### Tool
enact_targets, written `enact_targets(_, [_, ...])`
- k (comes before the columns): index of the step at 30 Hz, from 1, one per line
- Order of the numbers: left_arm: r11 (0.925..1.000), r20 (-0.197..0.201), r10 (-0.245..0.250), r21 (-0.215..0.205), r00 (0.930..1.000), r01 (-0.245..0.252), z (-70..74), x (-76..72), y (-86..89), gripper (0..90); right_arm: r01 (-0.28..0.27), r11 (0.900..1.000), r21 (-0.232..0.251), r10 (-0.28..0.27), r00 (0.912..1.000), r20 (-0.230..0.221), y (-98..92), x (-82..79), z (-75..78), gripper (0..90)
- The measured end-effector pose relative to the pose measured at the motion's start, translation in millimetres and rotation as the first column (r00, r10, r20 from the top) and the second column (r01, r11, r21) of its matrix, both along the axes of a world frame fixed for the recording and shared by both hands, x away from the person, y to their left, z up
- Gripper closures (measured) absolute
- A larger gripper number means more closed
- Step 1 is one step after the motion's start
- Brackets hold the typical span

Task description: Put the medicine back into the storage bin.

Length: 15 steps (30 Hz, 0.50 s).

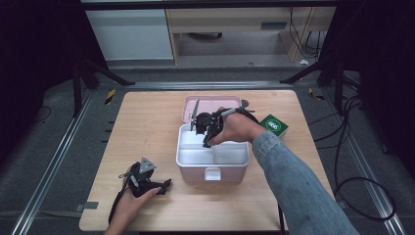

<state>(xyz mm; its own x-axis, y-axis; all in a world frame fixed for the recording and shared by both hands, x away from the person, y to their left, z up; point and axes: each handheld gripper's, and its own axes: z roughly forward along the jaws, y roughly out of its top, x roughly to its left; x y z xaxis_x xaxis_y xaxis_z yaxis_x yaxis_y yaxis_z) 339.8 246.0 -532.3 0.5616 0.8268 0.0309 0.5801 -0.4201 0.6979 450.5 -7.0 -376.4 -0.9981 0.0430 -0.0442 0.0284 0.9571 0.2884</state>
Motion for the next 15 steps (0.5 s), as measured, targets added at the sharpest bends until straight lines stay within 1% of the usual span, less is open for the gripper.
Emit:
enact_targets(1, [1.0,0.0,0.001,0.0,1.0,-0.001,0.0,-0.1,0.0,0.0,0.0,1.0,0.0,0.0,1.0,0.0,0.0,0.0,0.0,80.2])
enact_targets(2, [1.0,0.0,0.001,0.001,1.0,-0.001,0.0,-0.1,0.0,0.0,-0.01,1.0,-0.016,0.01,0.9999,-0.002,1.6,-0.9,-2.4,80.6])
enact_targets(6, [1.0,0.0,0.001,0.001,1.0,-0.001,0.0,-0.4,-0.2,0.0,-0.023,0.999,-0.035,0.023,0.9997,-0.001,2.7,-0.1,-5.7,81.5])
enact_targets(15, [1.0,0.0,0.002,0.001,1.0,-0.002,0.0,-0.6,-0.3,0.0,-0.037,0.998,-0.055,0.036,0.9993,-0.008,3.7,2.4,-10.3,83.9])
